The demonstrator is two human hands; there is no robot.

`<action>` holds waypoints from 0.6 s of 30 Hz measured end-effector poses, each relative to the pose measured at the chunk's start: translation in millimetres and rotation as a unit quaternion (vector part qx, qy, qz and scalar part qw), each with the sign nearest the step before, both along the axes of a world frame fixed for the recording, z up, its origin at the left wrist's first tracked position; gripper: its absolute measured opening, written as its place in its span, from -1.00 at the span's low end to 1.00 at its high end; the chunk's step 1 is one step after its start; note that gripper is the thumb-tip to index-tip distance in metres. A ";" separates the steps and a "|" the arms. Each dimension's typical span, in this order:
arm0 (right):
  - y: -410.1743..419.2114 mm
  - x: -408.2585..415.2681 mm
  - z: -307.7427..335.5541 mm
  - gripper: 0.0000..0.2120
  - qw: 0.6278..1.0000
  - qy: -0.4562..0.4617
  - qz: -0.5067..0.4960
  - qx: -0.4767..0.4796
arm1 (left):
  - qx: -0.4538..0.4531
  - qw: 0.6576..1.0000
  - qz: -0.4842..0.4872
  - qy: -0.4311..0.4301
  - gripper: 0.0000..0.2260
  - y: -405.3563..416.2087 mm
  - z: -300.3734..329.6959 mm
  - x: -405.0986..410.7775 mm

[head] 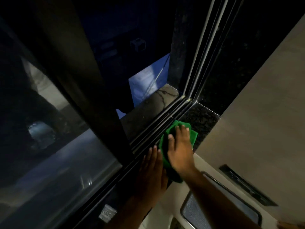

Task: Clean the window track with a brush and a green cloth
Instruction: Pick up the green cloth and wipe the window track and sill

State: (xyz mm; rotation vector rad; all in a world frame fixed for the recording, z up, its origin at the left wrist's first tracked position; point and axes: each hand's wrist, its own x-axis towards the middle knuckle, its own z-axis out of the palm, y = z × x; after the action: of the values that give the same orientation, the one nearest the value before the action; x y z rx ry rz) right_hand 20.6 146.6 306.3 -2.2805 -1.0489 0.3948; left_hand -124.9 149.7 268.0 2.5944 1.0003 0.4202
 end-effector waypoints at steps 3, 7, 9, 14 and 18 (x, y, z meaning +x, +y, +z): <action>5.4 -17.2 -17.4 -0.34 0.984 -0.121 0.043 -0.123 | 0.025 0.999 -0.007 0.031 -0.49 -3.3 -10.7 -13.4; 11.5 4.5 -24.3 -0.38 0.969 -0.176 0.077 -0.153 | 0.043 0.999 0.005 0.021 -0.46 -2.4 -12.7 -7.0; 14.4 37.5 -19.9 -0.34 0.965 -0.183 0.114 -0.153 | 0.045 0.998 0.008 0.033 -0.44 -2.1 -13.1 -5.3; 30.3 146.8 -11.2 -0.24 0.945 -0.211 0.153 -0.198 | 0.046 0.992 -0.070 0.099 -0.41 5.9 -5.7 1.8; 40.1 161.5 -18.3 -0.31 0.947 -0.224 0.105 -0.205 | 0.050 0.987 -0.093 0.119 -0.41 11.6 1.5 4.9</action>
State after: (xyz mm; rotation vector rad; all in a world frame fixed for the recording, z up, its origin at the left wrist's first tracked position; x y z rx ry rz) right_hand 182.1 186.7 287.9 -2.7147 -1.5683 0.1910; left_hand -120.0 161.3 269.5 2.8487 0.8143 0.1168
